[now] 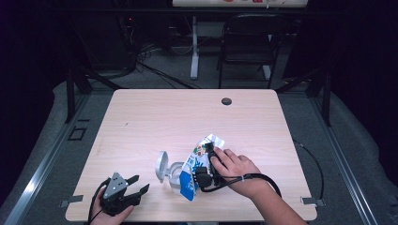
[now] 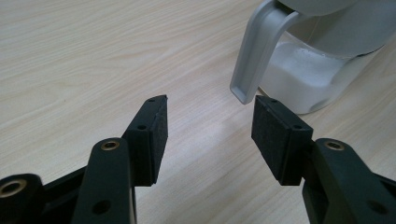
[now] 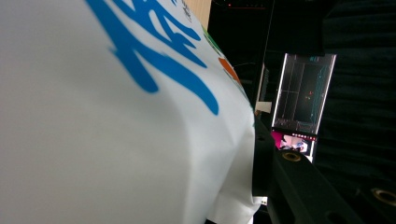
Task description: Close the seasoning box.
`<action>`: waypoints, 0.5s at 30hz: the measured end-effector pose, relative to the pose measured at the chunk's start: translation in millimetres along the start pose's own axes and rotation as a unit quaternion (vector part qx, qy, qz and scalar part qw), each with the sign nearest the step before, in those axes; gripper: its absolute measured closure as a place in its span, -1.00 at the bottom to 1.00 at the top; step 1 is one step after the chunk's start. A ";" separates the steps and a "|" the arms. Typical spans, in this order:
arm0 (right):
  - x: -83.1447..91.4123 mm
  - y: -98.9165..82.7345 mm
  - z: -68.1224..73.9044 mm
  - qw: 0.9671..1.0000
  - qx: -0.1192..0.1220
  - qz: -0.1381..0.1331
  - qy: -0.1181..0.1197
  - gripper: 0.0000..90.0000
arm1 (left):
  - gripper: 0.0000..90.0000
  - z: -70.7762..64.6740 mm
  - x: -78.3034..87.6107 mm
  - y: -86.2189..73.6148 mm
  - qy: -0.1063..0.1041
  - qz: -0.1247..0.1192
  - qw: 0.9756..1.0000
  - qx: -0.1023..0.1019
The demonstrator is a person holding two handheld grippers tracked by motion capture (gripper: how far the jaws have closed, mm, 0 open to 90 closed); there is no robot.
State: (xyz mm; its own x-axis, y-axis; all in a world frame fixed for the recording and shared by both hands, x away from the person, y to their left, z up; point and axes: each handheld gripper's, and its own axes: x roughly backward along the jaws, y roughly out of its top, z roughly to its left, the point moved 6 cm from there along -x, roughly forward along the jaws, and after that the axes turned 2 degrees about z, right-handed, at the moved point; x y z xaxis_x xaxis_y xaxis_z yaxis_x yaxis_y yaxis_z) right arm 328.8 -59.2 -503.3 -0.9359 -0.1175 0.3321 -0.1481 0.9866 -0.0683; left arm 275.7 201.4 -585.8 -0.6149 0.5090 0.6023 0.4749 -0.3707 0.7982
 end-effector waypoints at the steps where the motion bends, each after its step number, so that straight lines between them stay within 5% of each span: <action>1: 0.0 0.0 0.0 1.000 0.000 0.000 0.000 0.60 | 0.04 -0.1 -0.2 0.0 -0.001 -0.002 1.000 0.001; 15: -0.2 0.8 0.0 1.000 -0.003 -0.005 -0.001 0.61 | 0.04 0.1 -0.1 0.0 -0.001 -0.002 1.000 0.000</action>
State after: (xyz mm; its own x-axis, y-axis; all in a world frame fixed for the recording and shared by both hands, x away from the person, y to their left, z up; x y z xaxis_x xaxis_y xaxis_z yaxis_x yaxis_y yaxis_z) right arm 328.9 -58.4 -503.4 -0.9350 -0.1269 0.3313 -0.1551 0.9861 -0.0600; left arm 275.9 201.3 -585.9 -0.6157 0.5114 0.5995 0.4731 -0.3685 0.8002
